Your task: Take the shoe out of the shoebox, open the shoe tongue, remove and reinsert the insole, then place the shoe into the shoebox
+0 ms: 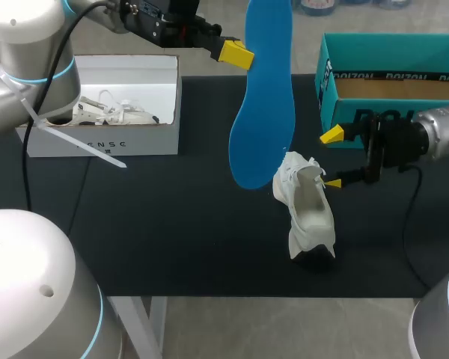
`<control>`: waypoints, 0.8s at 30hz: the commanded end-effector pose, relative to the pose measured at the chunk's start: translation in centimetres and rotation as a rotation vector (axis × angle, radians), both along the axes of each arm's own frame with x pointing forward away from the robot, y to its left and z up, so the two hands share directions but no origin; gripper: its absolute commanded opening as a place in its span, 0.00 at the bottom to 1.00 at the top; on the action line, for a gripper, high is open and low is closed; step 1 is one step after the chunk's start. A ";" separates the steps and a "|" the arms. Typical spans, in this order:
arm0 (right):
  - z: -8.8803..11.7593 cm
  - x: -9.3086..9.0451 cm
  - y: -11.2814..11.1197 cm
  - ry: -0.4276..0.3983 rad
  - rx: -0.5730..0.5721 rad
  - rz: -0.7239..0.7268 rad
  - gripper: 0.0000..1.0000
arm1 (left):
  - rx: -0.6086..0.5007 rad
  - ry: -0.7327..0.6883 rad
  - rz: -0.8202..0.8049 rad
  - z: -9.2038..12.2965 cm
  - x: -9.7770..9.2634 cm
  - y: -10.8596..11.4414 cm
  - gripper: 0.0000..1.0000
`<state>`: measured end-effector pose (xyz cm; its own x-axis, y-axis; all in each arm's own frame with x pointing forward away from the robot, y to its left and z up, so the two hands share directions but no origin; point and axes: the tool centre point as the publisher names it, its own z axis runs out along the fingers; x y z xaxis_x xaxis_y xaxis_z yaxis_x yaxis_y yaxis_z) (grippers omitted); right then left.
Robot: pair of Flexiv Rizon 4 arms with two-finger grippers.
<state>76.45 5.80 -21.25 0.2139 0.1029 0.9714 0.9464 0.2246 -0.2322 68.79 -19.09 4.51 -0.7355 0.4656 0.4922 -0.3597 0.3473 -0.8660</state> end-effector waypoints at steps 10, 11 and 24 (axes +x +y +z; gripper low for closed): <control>0.1 0.2 0.0 0.001 -0.002 0.011 1.00 | 0.115 -0.706 -0.003 0.1 -4.9 -1.1 0.00; 0.1 0.2 0.0 0.001 -0.002 0.011 1.00 | 0.133 -0.758 -0.008 -0.3 -5.5 -1.0 0.00; 0.1 0.2 0.0 0.001 -0.002 0.011 1.00 | 0.178 -0.923 -0.019 -2.5 -8.4 -0.3 0.00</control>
<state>76.62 5.68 -21.17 0.2134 0.1068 0.9711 0.9433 0.2362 -0.2332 61.05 -19.75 1.14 -0.8730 0.4871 0.0255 0.2220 0.4435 -0.8684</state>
